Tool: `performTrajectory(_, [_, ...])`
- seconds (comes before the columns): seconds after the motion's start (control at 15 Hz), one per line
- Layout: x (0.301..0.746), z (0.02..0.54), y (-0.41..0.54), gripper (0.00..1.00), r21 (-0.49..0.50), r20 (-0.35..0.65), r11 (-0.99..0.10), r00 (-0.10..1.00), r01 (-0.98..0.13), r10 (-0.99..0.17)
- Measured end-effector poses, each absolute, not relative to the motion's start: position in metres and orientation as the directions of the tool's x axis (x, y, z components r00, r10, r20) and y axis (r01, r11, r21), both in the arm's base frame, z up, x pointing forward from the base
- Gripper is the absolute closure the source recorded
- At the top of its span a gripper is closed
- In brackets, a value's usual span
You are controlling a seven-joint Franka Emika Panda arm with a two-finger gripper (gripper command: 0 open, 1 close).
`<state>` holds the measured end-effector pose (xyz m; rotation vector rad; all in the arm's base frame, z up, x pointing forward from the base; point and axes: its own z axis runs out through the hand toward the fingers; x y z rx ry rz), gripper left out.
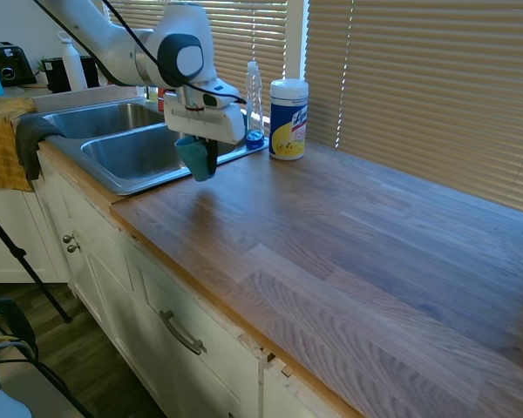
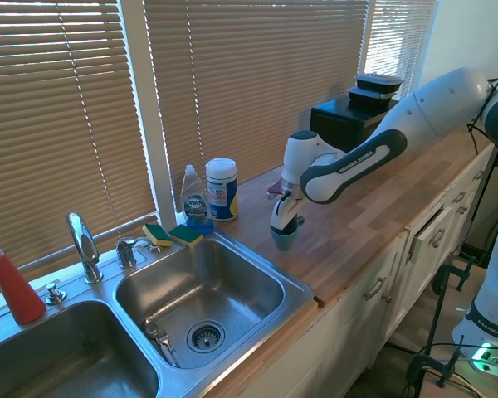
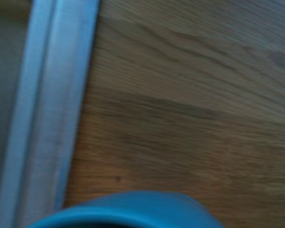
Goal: Put the mug in the sink
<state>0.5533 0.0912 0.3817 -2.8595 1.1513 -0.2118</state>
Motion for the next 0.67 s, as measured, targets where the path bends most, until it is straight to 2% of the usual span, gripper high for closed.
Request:
performTrajectory(0.2, [0.544, 0.402, 0.154, 1.00, -0.108, 0.110, -0.727, 0.719, -0.678, -0.687])
performTrajectory(0.33, [0.556, 0.407, 0.195, 1.00, -0.103, 0.126, -0.733, 0.722, -0.673, -0.680])
performTrajectory(0.67, [0.603, 0.371, 0.281, 1.00, -0.061, 0.111, -0.730, 0.722, -0.681, -0.683])
